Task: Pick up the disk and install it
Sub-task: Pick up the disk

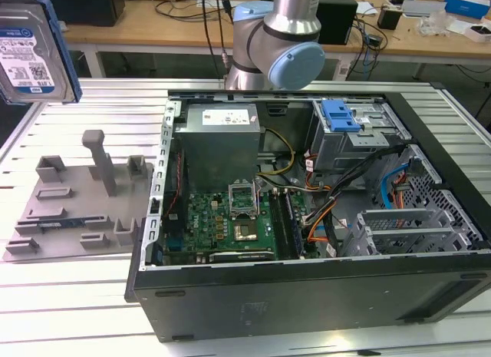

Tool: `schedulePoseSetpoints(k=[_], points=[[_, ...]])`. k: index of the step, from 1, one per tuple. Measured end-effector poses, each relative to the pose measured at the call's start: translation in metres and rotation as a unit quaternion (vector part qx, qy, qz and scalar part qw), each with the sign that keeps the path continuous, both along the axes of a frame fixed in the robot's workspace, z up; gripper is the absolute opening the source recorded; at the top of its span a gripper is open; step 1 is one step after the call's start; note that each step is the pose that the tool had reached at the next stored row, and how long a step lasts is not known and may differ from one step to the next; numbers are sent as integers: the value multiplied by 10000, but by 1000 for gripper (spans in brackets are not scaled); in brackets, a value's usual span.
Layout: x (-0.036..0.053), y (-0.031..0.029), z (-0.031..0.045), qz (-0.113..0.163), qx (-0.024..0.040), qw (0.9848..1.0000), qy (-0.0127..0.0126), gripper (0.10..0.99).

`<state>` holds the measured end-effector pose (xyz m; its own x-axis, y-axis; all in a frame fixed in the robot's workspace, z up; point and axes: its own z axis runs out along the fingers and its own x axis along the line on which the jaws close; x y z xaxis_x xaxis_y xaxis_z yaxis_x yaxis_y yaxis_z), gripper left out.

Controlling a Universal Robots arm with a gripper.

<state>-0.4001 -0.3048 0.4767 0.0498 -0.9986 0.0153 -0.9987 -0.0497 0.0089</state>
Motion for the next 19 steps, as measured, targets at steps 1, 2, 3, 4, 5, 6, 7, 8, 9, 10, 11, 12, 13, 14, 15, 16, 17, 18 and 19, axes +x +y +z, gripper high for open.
schedulePoseSetpoints(k=[1,2,3,4,5,6,7,8,9,10,11,12,13,14,15,16,17,18,19], points=[[1,0,12,0,3,10000,0,369],[1,-2,12,0,2,10000,0,369],[9,-12,12,1,2,10000,0,369],[20,-22,15,4,3,10000,0,369],[25,-29,17,8,3,10000,-1,369],[32,-40,22,15,2,10000,0,369],[34,-52,28,19,2,10000,1,369],[37,-68,32,22,2,10000,0,369],[41,-88,36,23,2,10000,0,369],[54,-121,37,23,2,10000,0,369],[78,-147,37,24,2,10000,0,369],[100,-165,37,24,3,10000,0,369],[132,-184,38,26,2,10000,1,369],[165,-202,38,27,2,10000,1,369],[199,-218,37,26,3,10000,1,369],[235,-236,38,26,3,10000,2,369],[295,-265,39,26,3,10000,4,369],[352,-290,41,27,2,10000,6,369],[411,-312,44,26,2,10000,7,369]])
